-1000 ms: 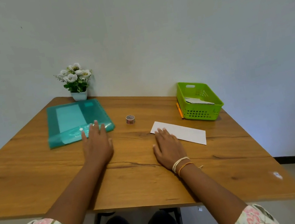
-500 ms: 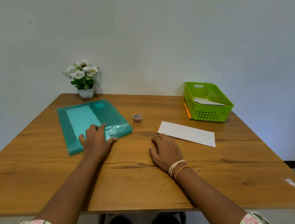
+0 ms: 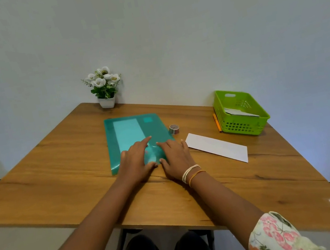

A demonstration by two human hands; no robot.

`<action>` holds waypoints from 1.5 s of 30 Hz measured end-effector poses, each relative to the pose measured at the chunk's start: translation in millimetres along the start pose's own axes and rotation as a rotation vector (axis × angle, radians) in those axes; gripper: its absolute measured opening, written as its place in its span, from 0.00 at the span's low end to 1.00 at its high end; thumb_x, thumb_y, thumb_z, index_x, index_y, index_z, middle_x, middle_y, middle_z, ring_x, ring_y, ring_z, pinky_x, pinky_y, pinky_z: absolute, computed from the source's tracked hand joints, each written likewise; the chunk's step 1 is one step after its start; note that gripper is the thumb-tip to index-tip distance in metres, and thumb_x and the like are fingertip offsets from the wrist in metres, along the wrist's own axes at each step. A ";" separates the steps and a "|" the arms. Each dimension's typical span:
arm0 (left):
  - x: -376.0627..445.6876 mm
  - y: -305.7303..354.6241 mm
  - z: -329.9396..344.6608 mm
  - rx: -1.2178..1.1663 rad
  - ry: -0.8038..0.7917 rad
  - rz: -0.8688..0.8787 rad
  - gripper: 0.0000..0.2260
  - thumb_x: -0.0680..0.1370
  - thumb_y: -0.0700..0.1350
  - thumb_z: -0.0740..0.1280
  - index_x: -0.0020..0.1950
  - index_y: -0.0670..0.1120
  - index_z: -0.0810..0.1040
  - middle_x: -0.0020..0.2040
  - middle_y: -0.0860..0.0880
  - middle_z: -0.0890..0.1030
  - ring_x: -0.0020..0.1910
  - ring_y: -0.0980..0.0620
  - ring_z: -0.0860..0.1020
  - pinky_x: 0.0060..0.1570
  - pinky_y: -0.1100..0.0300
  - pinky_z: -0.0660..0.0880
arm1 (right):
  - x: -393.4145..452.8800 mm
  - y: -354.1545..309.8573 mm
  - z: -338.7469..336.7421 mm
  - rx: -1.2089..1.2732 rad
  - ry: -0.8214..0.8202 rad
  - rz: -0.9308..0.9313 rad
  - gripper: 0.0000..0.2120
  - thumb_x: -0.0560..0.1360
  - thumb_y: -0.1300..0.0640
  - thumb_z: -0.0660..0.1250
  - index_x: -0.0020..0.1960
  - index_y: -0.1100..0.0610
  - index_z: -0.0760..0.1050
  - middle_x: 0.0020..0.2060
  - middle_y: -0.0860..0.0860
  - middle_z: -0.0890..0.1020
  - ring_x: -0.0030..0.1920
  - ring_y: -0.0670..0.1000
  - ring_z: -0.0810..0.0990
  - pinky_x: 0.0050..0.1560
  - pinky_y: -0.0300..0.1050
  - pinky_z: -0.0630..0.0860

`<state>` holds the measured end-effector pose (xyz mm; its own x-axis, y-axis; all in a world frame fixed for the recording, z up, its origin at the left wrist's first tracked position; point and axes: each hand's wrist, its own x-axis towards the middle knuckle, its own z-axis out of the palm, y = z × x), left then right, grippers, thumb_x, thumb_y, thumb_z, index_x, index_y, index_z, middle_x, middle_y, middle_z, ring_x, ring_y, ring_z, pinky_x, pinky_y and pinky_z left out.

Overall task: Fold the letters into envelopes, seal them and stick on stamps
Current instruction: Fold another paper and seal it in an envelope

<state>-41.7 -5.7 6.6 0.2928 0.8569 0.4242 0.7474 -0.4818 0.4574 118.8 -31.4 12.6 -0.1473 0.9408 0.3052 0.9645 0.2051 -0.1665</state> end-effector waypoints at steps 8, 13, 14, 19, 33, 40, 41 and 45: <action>3.3 -37.4 -37.8 -0.520 0.118 -0.117 0.10 0.80 0.46 0.63 0.58 0.49 0.80 0.49 0.51 0.84 0.49 0.55 0.82 0.53 0.50 0.79 | -6.1 8.9 -16.8 0.154 0.001 -0.101 0.10 0.66 0.62 0.67 0.47 0.54 0.75 0.45 0.52 0.81 0.46 0.55 0.78 0.48 0.49 0.76; -7.1 -52.4 -27.7 -0.153 -0.208 -0.170 0.22 0.72 0.52 0.70 0.66 0.50 0.76 0.72 0.48 0.70 0.71 0.49 0.67 0.72 0.51 0.60 | -22.5 8.1 -16.4 0.233 -0.023 -0.081 0.10 0.63 0.54 0.64 0.43 0.54 0.79 0.41 0.49 0.82 0.41 0.50 0.79 0.42 0.43 0.77; -8.4 -51.6 -26.8 -0.069 -0.226 -0.157 0.27 0.70 0.55 0.67 0.68 0.51 0.73 0.74 0.49 0.66 0.74 0.50 0.62 0.74 0.48 0.54 | -23.4 7.0 -15.4 0.247 -0.023 -0.053 0.11 0.64 0.52 0.64 0.43 0.54 0.80 0.41 0.48 0.82 0.41 0.49 0.79 0.42 0.44 0.77; -6.0 -54.7 -30.3 -0.144 -0.207 -0.226 0.28 0.69 0.41 0.65 0.71 0.47 0.71 0.74 0.43 0.65 0.74 0.45 0.61 0.73 0.49 0.58 | -15.8 -2.7 -12.1 0.176 0.018 0.114 0.12 0.73 0.51 0.62 0.42 0.57 0.80 0.39 0.52 0.82 0.40 0.53 0.79 0.42 0.49 0.77; -11.3 -54.0 -31.2 -0.194 0.237 -0.142 0.10 0.78 0.40 0.66 0.56 0.42 0.83 0.53 0.44 0.84 0.53 0.46 0.81 0.52 0.57 0.74 | 16.8 -41.8 -5.1 0.081 -0.148 0.039 0.26 0.74 0.43 0.66 0.68 0.53 0.71 0.59 0.55 0.73 0.59 0.57 0.74 0.57 0.51 0.74; -14.4 -52.0 -28.0 -0.091 0.268 -0.105 0.10 0.78 0.42 0.66 0.57 0.44 0.82 0.52 0.43 0.84 0.49 0.43 0.82 0.46 0.54 0.76 | 26.0 -60.6 5.9 0.107 -0.156 0.315 0.29 0.76 0.38 0.59 0.64 0.61 0.70 0.60 0.62 0.75 0.59 0.62 0.71 0.60 0.53 0.67; -14.9 -51.6 -27.6 -0.075 0.268 -0.104 0.10 0.78 0.42 0.66 0.58 0.44 0.82 0.52 0.43 0.84 0.48 0.43 0.82 0.46 0.53 0.77 | 29.3 -62.9 5.2 0.129 -0.139 0.358 0.28 0.77 0.39 0.59 0.62 0.62 0.71 0.59 0.62 0.75 0.59 0.62 0.72 0.60 0.52 0.67; -16.9 -50.5 -27.3 -0.012 0.268 -0.056 0.10 0.78 0.42 0.66 0.58 0.45 0.82 0.50 0.43 0.85 0.45 0.41 0.82 0.42 0.51 0.79 | 45.3 -71.1 3.0 0.351 -0.130 0.558 0.27 0.74 0.43 0.67 0.63 0.62 0.71 0.61 0.61 0.75 0.61 0.61 0.73 0.60 0.51 0.70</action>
<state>-100.6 -0.9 -2.3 0.0823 0.8040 0.5889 0.7505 -0.4388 0.4942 42.8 -2.5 35.4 0.3066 0.9515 -0.0264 0.7784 -0.2666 -0.5683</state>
